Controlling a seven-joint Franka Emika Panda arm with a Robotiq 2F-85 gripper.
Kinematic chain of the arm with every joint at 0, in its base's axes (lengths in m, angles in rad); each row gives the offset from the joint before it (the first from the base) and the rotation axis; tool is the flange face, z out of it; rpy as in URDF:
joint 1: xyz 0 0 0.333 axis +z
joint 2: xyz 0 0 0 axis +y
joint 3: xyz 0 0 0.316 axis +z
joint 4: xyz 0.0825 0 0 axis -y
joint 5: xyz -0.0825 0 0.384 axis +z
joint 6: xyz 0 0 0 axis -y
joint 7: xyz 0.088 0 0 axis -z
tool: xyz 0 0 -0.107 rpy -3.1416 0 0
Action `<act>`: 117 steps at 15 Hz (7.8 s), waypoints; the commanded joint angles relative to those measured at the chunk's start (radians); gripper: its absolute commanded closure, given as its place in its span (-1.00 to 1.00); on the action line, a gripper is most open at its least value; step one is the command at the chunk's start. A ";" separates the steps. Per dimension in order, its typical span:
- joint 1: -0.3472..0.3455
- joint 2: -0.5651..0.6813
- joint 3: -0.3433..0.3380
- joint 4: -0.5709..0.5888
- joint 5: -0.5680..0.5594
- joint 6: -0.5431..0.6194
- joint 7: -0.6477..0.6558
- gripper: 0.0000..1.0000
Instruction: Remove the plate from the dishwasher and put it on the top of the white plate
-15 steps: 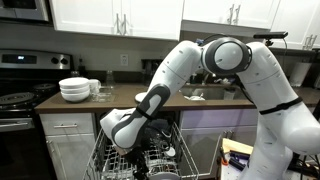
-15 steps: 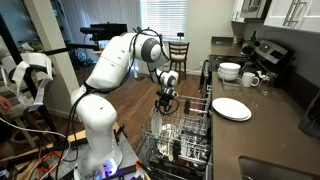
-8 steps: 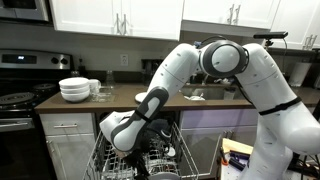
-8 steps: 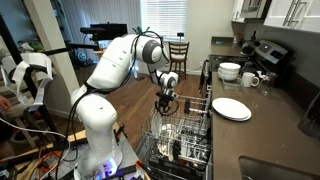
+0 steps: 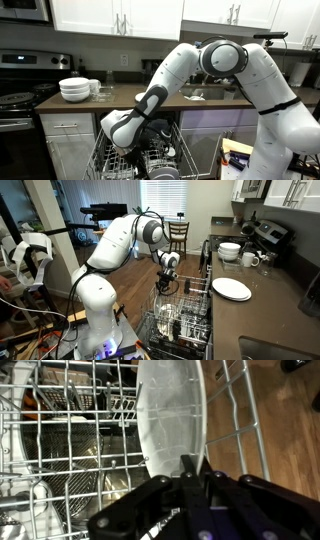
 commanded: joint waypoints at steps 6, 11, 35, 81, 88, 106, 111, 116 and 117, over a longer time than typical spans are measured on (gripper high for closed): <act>-0.061 -0.071 0.031 0.021 0.090 -0.215 -0.072 0.94; -0.053 -0.143 0.026 0.015 0.104 -0.309 -0.057 0.94; 0.104 -0.406 0.000 -0.080 -0.213 -0.302 0.220 0.94; 0.230 -0.380 0.047 -0.120 -0.976 -0.280 0.778 0.88; 0.247 -0.368 0.047 -0.116 -1.032 -0.293 0.809 0.97; 0.287 -0.390 0.087 -0.164 -1.127 -0.442 1.046 0.97; 0.264 -0.446 0.090 -0.248 -1.141 -0.435 1.106 0.97; 0.230 -0.511 0.087 -0.322 -1.148 -0.427 1.123 0.97; 0.222 -0.523 0.085 -0.330 -1.149 -0.429 1.119 0.97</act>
